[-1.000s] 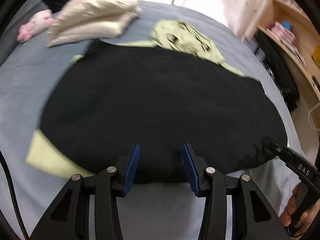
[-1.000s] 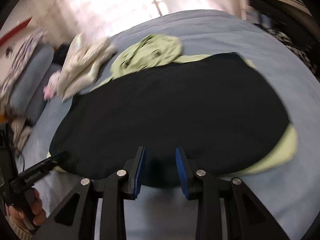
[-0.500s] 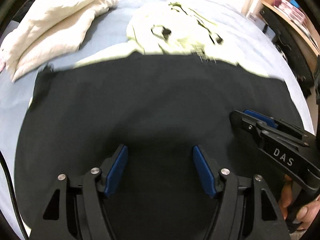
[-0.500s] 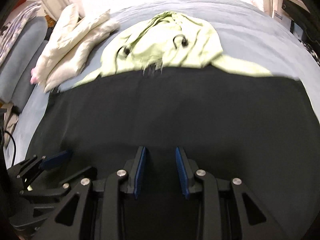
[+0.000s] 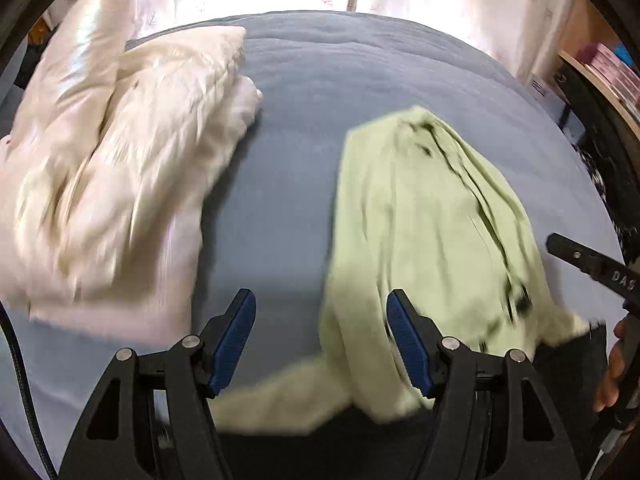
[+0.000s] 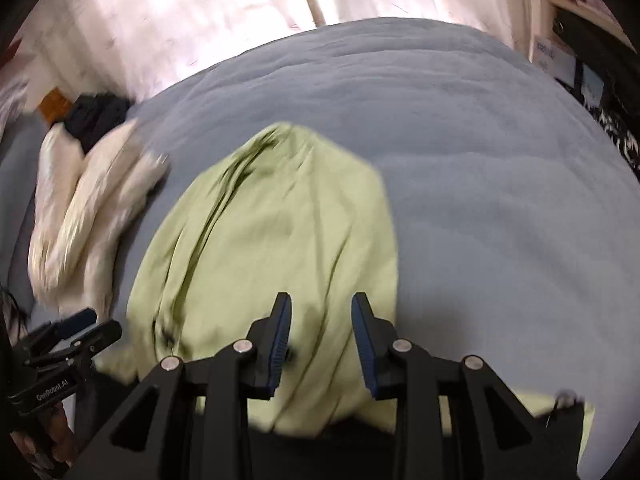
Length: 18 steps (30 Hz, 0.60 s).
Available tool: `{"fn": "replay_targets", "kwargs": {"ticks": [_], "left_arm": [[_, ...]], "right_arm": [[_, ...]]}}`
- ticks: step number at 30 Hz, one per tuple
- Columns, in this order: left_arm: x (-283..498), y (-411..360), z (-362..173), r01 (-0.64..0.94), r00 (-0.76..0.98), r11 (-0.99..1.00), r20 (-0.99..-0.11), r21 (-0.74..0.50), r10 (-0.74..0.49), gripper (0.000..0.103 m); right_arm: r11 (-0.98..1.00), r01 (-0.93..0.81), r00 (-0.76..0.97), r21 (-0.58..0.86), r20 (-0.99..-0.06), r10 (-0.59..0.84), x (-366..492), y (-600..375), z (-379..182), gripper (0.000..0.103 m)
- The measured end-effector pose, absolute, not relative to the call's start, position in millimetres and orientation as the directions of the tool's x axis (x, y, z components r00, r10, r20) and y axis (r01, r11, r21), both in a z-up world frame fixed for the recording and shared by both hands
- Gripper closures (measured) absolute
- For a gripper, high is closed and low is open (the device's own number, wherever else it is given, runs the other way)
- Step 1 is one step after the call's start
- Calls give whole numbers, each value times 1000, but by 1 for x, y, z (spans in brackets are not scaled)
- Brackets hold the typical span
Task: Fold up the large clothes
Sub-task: 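Grasp the green hood with both tools and lift it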
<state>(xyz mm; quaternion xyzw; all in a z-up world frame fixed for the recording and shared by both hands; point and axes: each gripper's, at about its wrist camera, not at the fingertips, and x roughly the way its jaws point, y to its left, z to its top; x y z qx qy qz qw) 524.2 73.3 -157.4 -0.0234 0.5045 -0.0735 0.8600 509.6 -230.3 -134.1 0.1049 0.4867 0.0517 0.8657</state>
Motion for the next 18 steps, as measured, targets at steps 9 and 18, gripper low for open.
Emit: {"fn": "replay_targets", "kwargs": {"ticks": [9, 18], "left_arm": [[600, 69, -197, 124, 350, 967, -902, -220, -250, 37], [610, 57, -214, 188, 389, 953, -873, -238, -295, 100]], "right_arm": [[945, 99, 483, 312, -845, 229, 585, -254, -164, 70], [953, 79, 483, 294, -847, 222, 604, -251, -192, 70]]}}
